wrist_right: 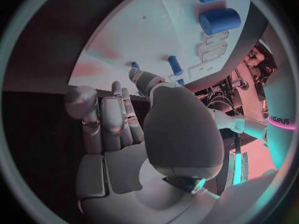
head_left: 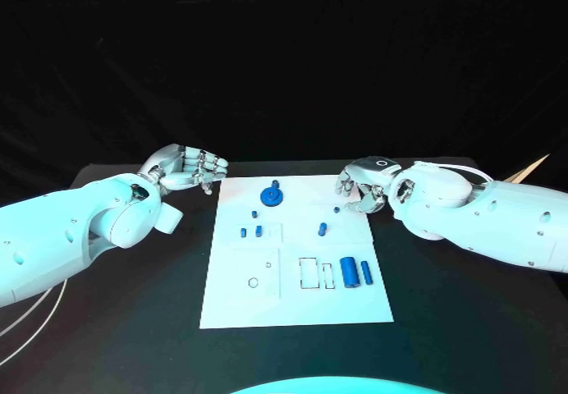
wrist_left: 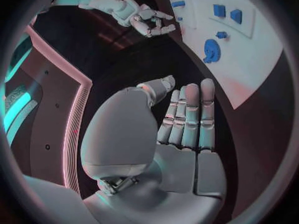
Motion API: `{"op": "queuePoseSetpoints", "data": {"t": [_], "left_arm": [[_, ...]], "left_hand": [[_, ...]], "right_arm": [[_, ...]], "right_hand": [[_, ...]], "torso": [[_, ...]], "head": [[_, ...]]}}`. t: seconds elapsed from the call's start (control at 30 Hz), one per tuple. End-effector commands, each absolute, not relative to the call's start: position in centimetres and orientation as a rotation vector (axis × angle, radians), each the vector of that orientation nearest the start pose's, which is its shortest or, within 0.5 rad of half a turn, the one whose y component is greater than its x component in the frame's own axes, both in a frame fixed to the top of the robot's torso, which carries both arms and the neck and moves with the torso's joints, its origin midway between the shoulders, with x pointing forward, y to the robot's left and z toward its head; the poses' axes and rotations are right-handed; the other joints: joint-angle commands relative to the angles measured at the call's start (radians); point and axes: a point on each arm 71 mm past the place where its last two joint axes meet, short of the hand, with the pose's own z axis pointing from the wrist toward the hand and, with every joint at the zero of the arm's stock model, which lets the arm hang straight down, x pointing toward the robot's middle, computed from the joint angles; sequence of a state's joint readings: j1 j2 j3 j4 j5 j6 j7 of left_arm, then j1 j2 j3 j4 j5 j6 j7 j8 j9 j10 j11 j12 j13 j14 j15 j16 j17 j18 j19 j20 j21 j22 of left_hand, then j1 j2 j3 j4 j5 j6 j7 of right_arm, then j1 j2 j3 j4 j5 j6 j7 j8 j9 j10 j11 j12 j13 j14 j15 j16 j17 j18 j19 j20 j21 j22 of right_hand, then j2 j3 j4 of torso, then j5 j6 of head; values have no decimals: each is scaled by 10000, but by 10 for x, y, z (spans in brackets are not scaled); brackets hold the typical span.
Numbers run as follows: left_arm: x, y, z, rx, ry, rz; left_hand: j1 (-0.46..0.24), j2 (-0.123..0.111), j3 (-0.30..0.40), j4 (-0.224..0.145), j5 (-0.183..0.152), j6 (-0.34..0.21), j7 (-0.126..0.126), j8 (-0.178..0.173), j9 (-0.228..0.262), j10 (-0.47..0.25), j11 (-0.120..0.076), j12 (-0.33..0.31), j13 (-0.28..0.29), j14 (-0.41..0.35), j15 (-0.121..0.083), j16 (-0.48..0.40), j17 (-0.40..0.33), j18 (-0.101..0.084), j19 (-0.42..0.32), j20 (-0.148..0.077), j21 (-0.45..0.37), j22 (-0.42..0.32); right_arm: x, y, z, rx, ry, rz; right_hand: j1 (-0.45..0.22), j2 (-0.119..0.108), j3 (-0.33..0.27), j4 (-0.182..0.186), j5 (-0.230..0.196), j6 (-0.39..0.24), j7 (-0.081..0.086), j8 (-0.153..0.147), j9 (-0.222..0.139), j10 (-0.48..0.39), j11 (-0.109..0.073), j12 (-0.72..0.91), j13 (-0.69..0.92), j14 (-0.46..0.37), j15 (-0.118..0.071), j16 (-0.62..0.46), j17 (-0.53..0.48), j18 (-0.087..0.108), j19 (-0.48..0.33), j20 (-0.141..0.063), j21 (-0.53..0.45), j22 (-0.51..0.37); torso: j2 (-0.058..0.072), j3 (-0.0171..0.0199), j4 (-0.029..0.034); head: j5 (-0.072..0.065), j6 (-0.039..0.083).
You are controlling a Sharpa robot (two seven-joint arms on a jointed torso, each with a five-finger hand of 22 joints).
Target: Assemble the parts on the task board
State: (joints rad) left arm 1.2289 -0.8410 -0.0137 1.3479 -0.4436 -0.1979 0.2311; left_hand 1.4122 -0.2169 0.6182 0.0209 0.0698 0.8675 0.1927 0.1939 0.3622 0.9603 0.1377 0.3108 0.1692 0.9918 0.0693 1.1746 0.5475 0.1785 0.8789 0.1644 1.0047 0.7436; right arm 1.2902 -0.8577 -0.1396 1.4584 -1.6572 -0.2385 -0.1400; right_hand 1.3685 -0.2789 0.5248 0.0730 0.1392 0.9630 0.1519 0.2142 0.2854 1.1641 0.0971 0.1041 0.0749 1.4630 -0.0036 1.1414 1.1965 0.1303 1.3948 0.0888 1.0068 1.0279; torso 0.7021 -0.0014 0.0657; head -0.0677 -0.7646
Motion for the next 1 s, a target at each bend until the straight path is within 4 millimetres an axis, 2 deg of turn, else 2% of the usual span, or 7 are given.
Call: {"op": "queuePoseSetpoints", "data": {"t": [0.03, 0.27, 0.43, 0.6, 0.93, 1.0], "left_arm": [[521, 254, -167, -7612, 15746, -12865], [519, 259, -165, -7998, 15436, -12976], [518, 259, -165, -8051, 15364, -13060], [517, 258, -164, -8055, 15361, -13120], [517, 259, -164, -8087, 15367, -13096], [517, 259, -164, -8096, 15385, -13090]], "left_hand": [[-86, 27, 25, 33, 173, 157, 32, -31, -36, 168, -21, 124, -68, 53, -67, -113, -111, 70, 1, -44, -110, -116], [-105, 16, 8, 39, 172, 166, 34, -28, -34, 166, -21, 134, -67, 52, -69, -120, -122, 70, 1, -47, -119, -122], [-107, 15, 5, 39, 173, 166, 34, -28, -34, 163, -22, 137, -66, 51, -69, -122, -125, 70, 2, -48, -122, -124], [-112, 12, -2, 39, 174, 167, 35, -28, -34, 160, -21, 142, -66, 53, -70, -123, -130, 69, 3, -49, -126, -127], [-112, 12, -2, 39, 174, 167, 35, -28, -34, 160, -21, 142, -66, 53, -70, -123, -130, 69, 3, -49, -126, -127], [-132, 1, -24, 43, 174, 138, 49, -47, -40, 125, -13, 148, -68, 57, -67, -126, -146, 67, 6, -50, -142, -138]], "right_arm": [[497, -224, -187, -3990, 16950, 3842], [493, -217, -192, -4039, 17128, 3966], [494, -215, -198, -3967, 17218, 3956], [494, -213, -205, -3884, 17328, 3931], [495, -210, -211, -3804, 17357, 3927], [496, -210, -212, -3795, 17380, 3913]], "right_hand": [[-306, -74, 398, -36, -19, 33, 68, -149, 37, 155, -64, -166, 61, 667, 64, 470, 359, -319, 389, 8, 558, 529], [-319, -34, 451, -54, -13, 133, 55, -123, 98, 293, -82, -174, 98, 675, 69, 1005, 670, -450, 558, 32, 1438, 1394], [-103, 118, 813, -219, -14, 428, -16, 15, 214, 627, -166, -174, 162, 671, 11, 1357, 839, -570, 695, 0, 2219, 2165], [-81, 160, 962, -285, -16, 513, -28, 47, 258, 732, -188, -216, 174, 654, -9, 1428, 839, -585, 690, -15, 2354, 2308], [-147, 279, 1119, -286, -23, 612, -55, 85, 311, 848, -214, -264, 189, 638, -29, 1521, 851, -593, 670, -21, 2457, 2425], [-199, 383, 1176, -283, -31, 701, -95, 133, 360, 948, -249, -275, 211, 632, -56, 1575, 853, -603, 670, -34, 2545, 2521]], "torso": [[9, 6, -6], [0, 20, -7], [5, 20, 3], [12, 37, 3], [4, 28, -3], [8, 33, -4]], "head": [[-37, 2], [-54, -11], [-89, -6], [-79, -2], [-97, -30], [-100, -35]]}}
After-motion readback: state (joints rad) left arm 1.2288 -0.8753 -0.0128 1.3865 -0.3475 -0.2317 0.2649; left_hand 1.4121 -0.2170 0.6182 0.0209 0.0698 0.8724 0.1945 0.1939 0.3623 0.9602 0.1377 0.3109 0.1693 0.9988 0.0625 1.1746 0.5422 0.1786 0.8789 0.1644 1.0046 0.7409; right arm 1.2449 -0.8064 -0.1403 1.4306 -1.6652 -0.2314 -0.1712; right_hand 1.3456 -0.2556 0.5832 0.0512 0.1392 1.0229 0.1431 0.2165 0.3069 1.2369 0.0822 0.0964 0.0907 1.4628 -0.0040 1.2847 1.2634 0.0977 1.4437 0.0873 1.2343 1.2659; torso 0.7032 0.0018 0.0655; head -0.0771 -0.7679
